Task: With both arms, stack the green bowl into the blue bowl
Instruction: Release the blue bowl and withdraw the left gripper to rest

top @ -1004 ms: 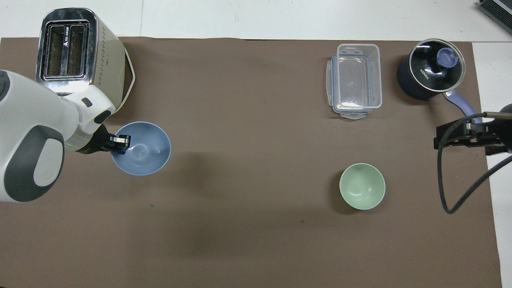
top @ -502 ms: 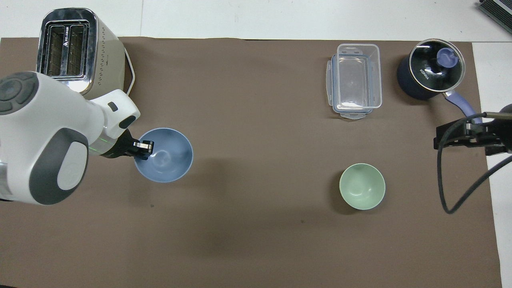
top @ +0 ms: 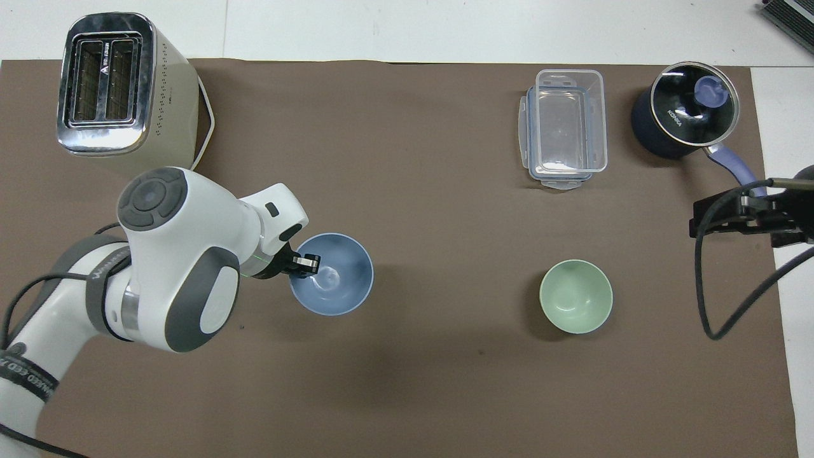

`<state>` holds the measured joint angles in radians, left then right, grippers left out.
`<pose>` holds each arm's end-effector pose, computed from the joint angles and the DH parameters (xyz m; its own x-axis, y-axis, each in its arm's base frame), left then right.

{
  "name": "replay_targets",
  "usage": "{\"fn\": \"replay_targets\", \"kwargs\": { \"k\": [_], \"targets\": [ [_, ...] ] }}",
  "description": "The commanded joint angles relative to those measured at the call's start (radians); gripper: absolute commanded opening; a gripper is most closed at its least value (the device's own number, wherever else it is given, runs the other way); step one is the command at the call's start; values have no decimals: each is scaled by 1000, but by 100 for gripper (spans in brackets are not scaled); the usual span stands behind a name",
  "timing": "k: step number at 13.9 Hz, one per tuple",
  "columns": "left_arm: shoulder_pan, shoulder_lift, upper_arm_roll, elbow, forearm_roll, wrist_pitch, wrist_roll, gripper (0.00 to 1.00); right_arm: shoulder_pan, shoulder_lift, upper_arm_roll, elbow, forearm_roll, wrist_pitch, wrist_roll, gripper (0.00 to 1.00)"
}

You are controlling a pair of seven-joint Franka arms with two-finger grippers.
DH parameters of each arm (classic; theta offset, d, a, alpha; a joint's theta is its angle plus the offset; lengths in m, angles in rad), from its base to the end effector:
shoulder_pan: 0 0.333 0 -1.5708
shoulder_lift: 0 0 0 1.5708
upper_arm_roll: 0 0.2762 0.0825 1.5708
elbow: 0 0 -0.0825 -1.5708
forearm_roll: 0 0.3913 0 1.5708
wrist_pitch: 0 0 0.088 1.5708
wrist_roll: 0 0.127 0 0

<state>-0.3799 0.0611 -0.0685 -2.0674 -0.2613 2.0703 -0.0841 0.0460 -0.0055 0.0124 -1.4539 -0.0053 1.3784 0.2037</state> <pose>0.4938 -0.2574 0.3368 0.9669 -0.2385 -0.0908 -0.2147 -0.9524 0.2164 0.5373 0.0307 0.6065 0.9870 -0.1459 -0.0674 -0.1449 -0.9893 0.0194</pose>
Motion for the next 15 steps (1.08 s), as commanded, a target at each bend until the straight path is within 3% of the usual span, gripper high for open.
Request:
{"fn": "replay_targets", "kwargs": {
  "k": [1,5,10,12,13,14,15],
  "targets": [
    [-68,-12,18,-75,-22,92,-22,0,-8,-24,-2,-29,16,13,-23,100],
    [-143,-3,18,-183,-81,252,-32,0,-8,-25,-2,-29,16,13,-24,100],
    [-192,22,18,-209,-92,309,-65,18,-8,-27,-2,-31,5,13,-26,100],
    [-212,46,18,-221,-92,353,-65,51,-8,-27,-2,-31,2,13,-26,100],
    [-214,46,18,-226,-92,362,-68,82,-8,-27,-2,-31,2,13,-26,100],
    [-214,45,18,-226,-92,360,-69,100,-8,-27,-2,-31,2,13,-26,100],
    [-211,45,18,-221,-92,355,-69,100,-8,-25,-2,-31,2,14,-24,100]
  ]
}}
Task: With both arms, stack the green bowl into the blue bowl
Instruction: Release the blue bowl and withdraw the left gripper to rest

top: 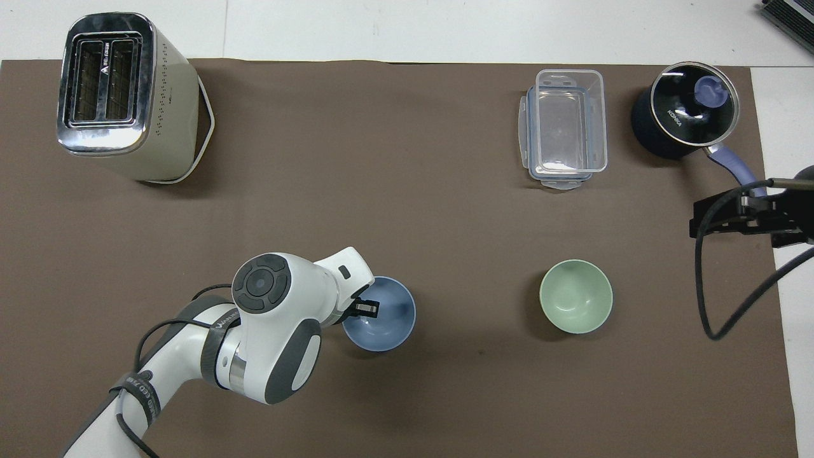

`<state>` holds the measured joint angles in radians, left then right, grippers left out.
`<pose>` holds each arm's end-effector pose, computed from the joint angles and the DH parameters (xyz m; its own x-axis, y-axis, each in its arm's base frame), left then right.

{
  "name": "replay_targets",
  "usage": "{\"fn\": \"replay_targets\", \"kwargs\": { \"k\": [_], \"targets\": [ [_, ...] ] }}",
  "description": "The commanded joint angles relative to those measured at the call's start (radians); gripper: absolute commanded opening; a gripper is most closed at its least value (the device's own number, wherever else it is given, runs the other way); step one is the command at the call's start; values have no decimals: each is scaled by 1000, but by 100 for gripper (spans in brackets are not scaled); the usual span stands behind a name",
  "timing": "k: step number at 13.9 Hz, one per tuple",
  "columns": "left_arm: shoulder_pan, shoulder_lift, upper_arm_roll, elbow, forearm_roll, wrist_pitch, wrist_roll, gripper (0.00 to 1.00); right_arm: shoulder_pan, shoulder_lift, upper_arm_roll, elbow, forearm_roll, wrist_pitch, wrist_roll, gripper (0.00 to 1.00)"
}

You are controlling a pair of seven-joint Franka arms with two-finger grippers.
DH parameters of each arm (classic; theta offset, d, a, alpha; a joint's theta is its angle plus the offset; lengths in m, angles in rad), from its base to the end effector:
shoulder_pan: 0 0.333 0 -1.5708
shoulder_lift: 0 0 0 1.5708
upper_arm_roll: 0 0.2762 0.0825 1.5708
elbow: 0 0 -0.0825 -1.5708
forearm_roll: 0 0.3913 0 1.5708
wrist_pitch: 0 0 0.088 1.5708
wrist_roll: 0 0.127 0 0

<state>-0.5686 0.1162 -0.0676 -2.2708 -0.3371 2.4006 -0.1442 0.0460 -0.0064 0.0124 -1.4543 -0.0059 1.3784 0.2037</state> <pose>0.4241 -0.3224 0.2444 0.9680 -0.2461 -0.0500 -0.2287 -0.9461 0.2292 0.5371 0.0306 0.6068 0.9870 -0.1460 -0.0668 -0.1450 -0.9892 0.0199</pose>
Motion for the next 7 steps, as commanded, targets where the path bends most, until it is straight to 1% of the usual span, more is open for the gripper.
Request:
{"fn": "replay_targets", "kwargs": {
  "k": [1,3,4,7],
  "targets": [
    [-16,-12,17,-12,-14,16,-9,100,-8,-24,-2,-31,3,14,-24,100],
    [4,-36,23,-1,-14,8,0,100,-8,-24,-2,-29,6,14,-26,100],
    [27,-47,23,16,-14,-27,-3,100,-8,-24,-2,-29,12,14,-27,100],
    [111,-53,25,118,-13,-167,3,100,-9,-24,-2,-29,18,14,-29,100]
  ]
}}
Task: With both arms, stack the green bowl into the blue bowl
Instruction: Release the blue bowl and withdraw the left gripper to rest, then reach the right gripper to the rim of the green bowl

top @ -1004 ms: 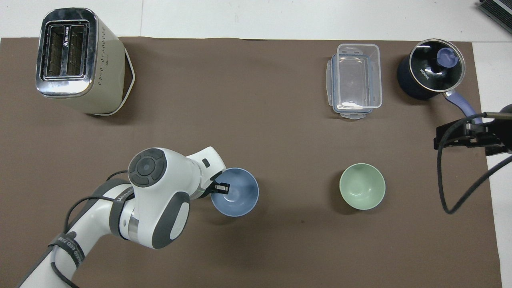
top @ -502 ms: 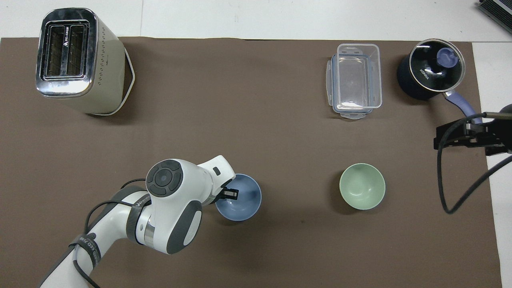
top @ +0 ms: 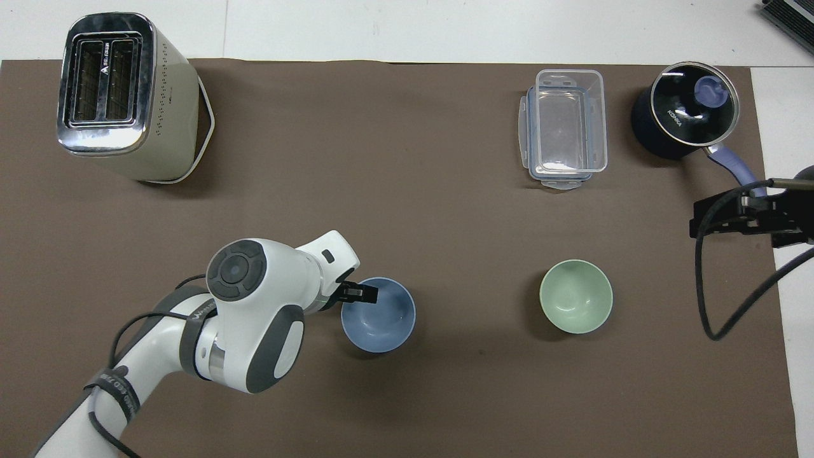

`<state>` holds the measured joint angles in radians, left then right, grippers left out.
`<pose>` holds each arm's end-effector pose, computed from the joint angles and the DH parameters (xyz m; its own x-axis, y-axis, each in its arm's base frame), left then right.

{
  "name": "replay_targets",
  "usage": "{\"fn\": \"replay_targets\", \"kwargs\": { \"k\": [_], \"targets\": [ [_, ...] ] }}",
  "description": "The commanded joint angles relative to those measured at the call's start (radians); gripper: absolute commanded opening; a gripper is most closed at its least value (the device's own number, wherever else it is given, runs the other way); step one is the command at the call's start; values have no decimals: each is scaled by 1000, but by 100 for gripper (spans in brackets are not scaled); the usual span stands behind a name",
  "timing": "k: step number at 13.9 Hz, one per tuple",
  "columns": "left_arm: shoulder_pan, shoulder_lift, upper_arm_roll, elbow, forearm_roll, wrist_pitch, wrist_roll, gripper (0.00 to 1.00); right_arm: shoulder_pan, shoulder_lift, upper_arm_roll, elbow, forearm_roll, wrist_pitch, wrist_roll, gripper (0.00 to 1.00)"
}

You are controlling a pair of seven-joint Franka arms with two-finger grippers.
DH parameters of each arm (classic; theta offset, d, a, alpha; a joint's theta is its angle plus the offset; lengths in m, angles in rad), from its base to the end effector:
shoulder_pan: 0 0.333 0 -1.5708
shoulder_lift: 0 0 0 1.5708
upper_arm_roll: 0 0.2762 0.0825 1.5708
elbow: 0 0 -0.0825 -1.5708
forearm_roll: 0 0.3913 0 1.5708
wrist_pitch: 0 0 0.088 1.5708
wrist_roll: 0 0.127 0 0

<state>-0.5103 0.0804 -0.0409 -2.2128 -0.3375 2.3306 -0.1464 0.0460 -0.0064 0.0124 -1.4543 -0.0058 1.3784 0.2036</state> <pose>0.4600 -0.2951 0.2826 0.9836 -0.1782 -0.0292 -0.1654 -0.9540 0.2499 0.5371 0.0306 0.6068 0.9870 -0.1459 -0.0668 -0.1449 -0.9892 0.0197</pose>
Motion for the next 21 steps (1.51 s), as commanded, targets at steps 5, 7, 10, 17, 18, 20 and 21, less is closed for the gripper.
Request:
{"fn": "replay_targets", "kwargs": {
  "k": [5,7,10,17,18,20,21],
  "targets": [
    [174,-14,1,255,66,-256,1,100,-9,-24,0,-32,21,24,-59,100],
    [223,-11,1,345,127,-341,4,100,-11,-26,0,-38,21,28,-73,100],
    [283,-2,1,482,224,-474,8,100,-21,-87,-2,-170,21,132,-105,100],
    [481,-2,4,607,298,-646,145,100,-29,-136,-3,-466,29,369,-239,100],
    [505,-5,4,607,299,-660,165,100,-29,-130,-3,-510,32,405,-239,100],
    [527,-16,9,616,304,-706,169,100,-47,-122,-2,-636,35,523,-242,100],
    [533,-27,10,623,307,-743,169,100,-44,-121,-2,-700,46,581,-245,100]
  ]
}}
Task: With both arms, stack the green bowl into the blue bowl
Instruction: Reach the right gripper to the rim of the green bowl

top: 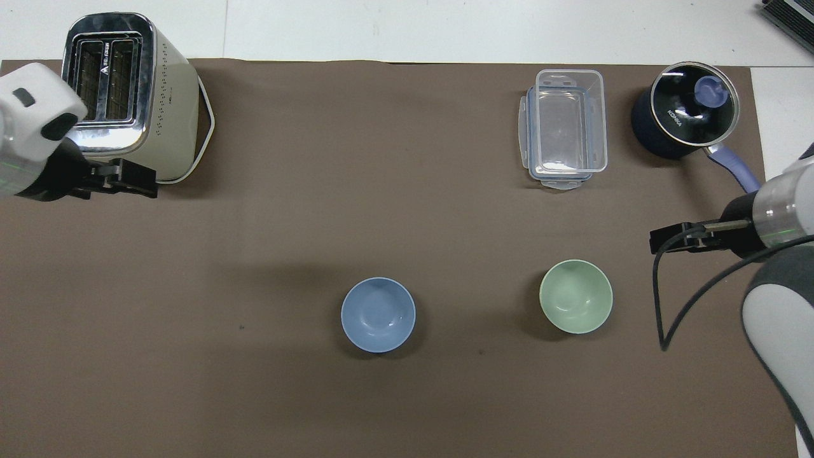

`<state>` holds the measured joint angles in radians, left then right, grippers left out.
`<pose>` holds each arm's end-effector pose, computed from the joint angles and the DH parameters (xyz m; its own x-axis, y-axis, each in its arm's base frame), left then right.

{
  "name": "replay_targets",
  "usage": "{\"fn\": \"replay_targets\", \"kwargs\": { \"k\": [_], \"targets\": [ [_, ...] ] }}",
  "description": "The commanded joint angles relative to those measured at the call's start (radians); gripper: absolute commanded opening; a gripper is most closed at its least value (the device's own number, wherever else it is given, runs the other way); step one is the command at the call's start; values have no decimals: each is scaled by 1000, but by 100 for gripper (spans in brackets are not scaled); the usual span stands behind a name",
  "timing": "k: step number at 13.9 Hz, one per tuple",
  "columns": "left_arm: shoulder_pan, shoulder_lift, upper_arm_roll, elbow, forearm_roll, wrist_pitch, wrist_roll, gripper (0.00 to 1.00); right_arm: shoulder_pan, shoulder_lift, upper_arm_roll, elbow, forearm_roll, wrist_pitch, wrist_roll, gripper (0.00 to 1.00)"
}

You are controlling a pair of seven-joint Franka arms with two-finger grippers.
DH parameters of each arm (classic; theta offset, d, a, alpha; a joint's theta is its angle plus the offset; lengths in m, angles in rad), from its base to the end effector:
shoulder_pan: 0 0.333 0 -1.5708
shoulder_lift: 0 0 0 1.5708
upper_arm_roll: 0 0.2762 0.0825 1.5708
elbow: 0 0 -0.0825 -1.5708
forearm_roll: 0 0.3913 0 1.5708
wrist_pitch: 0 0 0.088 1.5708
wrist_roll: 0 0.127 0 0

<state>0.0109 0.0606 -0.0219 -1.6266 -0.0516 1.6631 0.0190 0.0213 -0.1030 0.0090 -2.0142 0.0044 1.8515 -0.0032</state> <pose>0.5821 -0.0122 0.5113 0.9994 -0.0252 -0.0232 -0.0239 -0.9983 0.0530 0.5301 0.0166 0.4313 0.9977 0.0321 -0.0597 0.0320 -0.9995 -0.0034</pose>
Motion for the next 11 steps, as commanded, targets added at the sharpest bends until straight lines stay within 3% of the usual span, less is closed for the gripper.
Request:
{"fn": "replay_targets", "kwargs": {
  "k": [1,3,5,8,11],
  "targets": [
    [12,-27,-9,40,22,-103,4,100,-15,-24,2,-203,55,179,-44,100],
    [14,-39,-9,53,26,-170,4,100,-17,-9,0,-288,59,314,-84,100],
    [12,-38,-15,117,27,-259,3,100,-32,32,2,-293,62,348,-132,100],
    [11,-53,-20,106,58,-249,7,100,-27,42,2,-314,62,363,-138,100],
    [12,-53,-20,106,52,-247,-4,100,-30,60,2,-379,66,463,-211,100]
  ]
}}
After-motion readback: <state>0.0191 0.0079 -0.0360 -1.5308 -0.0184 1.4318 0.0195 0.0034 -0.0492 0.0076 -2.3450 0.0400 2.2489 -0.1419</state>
